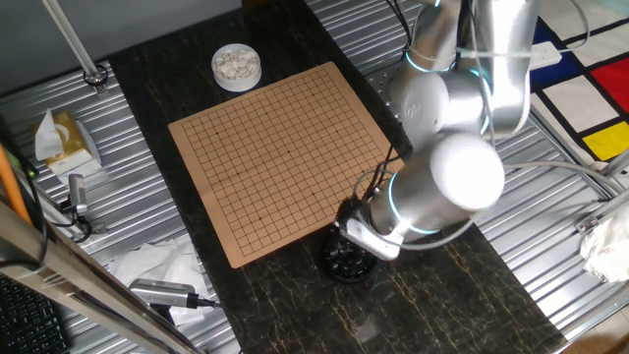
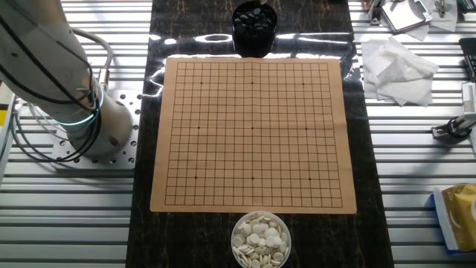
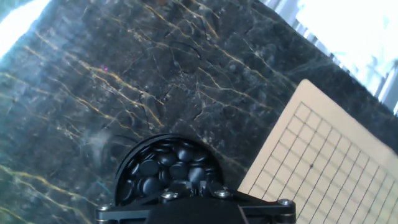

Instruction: Play the first move as black on the 3-4 point in the upper right corner of the Go board

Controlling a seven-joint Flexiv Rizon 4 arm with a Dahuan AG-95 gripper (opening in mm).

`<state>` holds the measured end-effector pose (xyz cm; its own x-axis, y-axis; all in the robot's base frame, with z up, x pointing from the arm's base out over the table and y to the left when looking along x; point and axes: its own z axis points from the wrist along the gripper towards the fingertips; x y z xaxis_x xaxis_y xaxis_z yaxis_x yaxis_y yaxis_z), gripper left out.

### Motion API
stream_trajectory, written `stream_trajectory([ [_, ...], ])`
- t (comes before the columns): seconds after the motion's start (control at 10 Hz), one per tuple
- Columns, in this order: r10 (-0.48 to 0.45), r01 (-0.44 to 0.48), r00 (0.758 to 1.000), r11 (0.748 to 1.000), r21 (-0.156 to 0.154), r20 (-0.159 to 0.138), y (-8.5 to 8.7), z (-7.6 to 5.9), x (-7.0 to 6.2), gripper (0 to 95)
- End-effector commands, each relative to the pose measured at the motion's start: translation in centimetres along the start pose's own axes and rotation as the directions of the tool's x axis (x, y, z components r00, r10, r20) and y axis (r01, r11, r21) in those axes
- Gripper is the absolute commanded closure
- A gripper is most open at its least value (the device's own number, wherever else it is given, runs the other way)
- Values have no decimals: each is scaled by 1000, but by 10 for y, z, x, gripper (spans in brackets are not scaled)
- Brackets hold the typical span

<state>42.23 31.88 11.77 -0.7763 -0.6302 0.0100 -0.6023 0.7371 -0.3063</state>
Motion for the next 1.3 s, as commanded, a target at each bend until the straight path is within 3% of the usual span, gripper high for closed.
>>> stream_trajectory([
  [0.1,-56,60,998,992,115,-41,-10,7,3,950],
  [0.3,-34,38,999,995,92,-42,-10,7,3,950],
  [0.5,76,-77,997,997,-18,-18,-10,7,3,950],
  [0.9,126,-126,991,992,1,-38,-10,7,3,950],
  [1.0,94,-94,995,995,-13,-15,-10,7,3,950],
  [1.1,113,-113,993,993,-27,-16,-10,7,3,950],
  [1.3,100,-101,994,995,-9,-35,-10,7,3,950],
])
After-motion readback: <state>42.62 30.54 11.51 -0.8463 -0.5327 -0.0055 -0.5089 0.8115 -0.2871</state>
